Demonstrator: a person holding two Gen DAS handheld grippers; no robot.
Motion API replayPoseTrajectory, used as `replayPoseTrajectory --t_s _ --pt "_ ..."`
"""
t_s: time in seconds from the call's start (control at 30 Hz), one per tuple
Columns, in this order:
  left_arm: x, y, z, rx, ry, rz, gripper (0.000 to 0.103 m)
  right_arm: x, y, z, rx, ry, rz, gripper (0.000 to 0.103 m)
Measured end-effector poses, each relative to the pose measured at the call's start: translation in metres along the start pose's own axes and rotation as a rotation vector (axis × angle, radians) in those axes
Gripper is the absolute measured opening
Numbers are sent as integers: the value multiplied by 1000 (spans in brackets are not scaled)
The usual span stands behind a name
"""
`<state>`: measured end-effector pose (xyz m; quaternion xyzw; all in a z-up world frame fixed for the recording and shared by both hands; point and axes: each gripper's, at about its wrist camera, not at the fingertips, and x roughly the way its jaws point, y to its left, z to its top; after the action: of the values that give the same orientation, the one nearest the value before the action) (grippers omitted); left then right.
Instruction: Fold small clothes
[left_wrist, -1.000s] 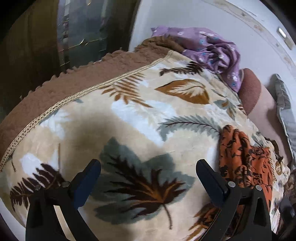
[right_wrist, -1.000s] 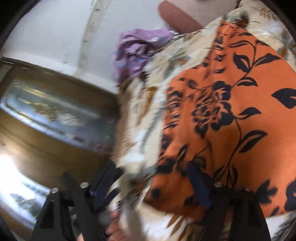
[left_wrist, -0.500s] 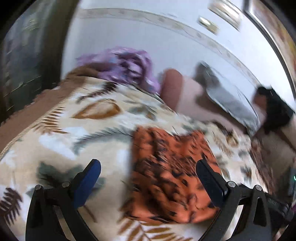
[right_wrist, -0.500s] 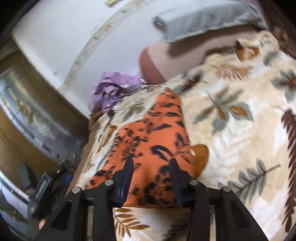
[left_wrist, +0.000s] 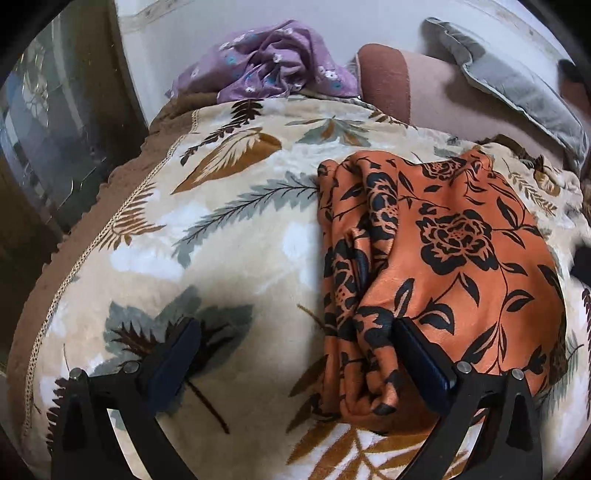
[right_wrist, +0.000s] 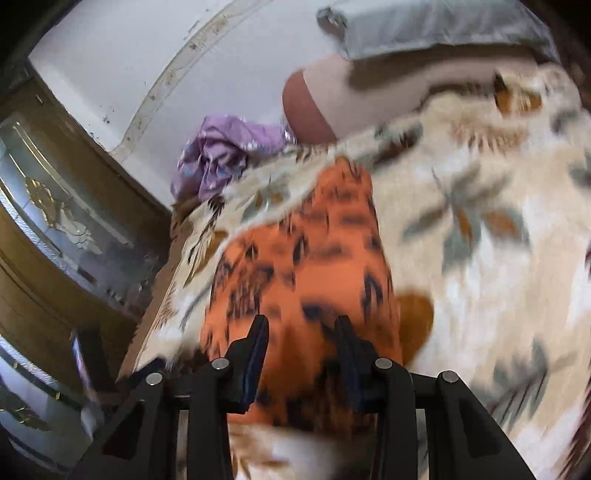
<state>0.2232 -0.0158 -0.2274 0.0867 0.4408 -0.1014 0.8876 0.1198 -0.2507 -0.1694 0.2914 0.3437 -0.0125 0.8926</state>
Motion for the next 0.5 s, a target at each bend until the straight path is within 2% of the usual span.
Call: replayPoseTrajectory --t_s 0.1,0.2,0.27,0.33,0.4,0.5 --pt "4 4 2 -34 28 -34 103 34 2 25 -18 32 -69 41" --pt "9 16 0 -85 62 -94 103 96 -6 37 -73 151 -182 41" --pt "10 17 0 -88 68 -103 103 111 -3 42 -129 145 -193 41" --pt "10 16 0 -84 69 -98 103 119 10 52 -166 185 -253 41" --pt "10 16 -1 -82 73 -98 103 118 23 64 -181 180 -240 42" --pt "9 17 -1 -94 82 -106 103 122 53 73 -247 196 -140 42"
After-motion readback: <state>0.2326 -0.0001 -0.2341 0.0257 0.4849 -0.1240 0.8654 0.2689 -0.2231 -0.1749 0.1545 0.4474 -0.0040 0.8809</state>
